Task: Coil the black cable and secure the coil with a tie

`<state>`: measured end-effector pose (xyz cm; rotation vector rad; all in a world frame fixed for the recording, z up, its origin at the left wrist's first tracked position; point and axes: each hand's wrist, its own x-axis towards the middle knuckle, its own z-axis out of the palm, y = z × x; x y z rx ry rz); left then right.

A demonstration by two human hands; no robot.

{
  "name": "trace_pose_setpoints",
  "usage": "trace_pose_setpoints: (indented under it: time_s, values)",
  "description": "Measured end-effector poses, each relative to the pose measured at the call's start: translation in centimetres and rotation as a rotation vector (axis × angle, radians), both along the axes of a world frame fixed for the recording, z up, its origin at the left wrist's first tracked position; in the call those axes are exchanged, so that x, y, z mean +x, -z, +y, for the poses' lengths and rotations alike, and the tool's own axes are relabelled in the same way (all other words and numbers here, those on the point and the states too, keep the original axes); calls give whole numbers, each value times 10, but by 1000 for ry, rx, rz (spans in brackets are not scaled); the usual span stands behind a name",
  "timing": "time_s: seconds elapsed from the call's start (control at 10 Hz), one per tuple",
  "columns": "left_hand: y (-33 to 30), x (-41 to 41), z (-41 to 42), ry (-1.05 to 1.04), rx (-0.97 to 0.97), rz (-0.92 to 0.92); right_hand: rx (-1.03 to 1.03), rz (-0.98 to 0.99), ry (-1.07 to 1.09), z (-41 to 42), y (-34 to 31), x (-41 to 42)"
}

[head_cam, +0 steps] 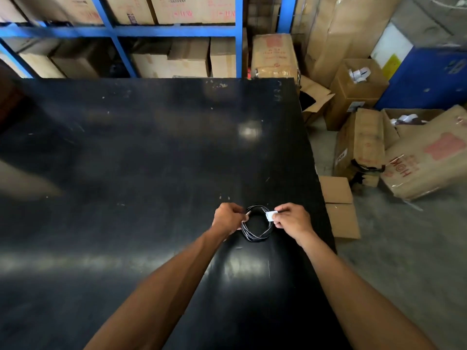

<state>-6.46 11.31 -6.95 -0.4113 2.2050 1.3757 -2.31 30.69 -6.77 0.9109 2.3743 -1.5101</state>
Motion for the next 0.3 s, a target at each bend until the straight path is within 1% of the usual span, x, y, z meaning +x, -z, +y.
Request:
trace_pose_setpoints:
  time_s: [0.1,0.2,0.3]
  values:
    - [7,-2,3,26,-128,58,-50,-22,-13,-3,7,-6]
    - [11,5,-2,54,-178,152,-28,11,-32,-4,13,-3]
    - [14,31,-18,-79,-137,204,-99,89,45,-2,15,23]
